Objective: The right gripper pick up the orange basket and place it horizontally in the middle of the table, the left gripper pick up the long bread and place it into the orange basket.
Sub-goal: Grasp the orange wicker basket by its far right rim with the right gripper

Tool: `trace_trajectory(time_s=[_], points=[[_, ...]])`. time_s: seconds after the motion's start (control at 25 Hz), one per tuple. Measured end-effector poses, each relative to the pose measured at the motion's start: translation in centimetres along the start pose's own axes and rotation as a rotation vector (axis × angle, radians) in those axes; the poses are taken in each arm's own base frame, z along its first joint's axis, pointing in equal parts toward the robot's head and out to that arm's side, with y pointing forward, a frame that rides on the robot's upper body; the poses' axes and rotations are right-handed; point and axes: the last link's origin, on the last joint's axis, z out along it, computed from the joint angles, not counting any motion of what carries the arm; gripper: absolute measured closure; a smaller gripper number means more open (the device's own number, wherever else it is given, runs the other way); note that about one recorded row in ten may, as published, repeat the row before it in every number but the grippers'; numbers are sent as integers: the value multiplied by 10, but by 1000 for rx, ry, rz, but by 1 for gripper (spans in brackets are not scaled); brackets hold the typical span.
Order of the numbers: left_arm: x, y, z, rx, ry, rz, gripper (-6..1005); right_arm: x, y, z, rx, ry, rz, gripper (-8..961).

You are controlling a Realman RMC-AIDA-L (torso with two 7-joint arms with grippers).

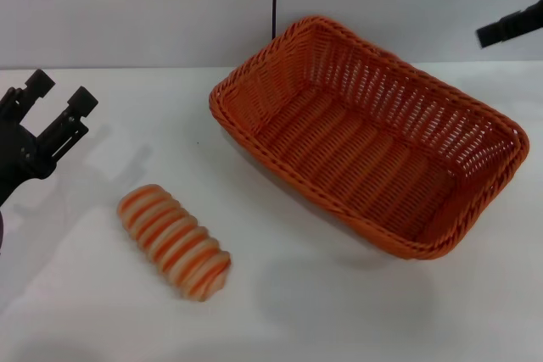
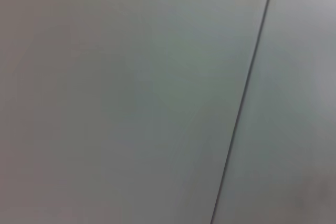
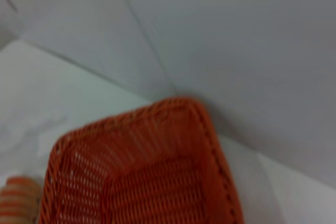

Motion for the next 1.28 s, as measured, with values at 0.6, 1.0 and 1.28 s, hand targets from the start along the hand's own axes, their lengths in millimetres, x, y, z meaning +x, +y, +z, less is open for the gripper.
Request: trace_trajectory(time_s=[0.6,1.0,1.28], points=[[-2,-2,2,-1,-23,-45,187,20,7,57,50,156,-25,265],[-1,-2,3,-1,-24,-47,187,32,3,69,66,175,-12,266],[-2,-3,3,2,-27,-46,187,37,4,74,58,178,-17,379]])
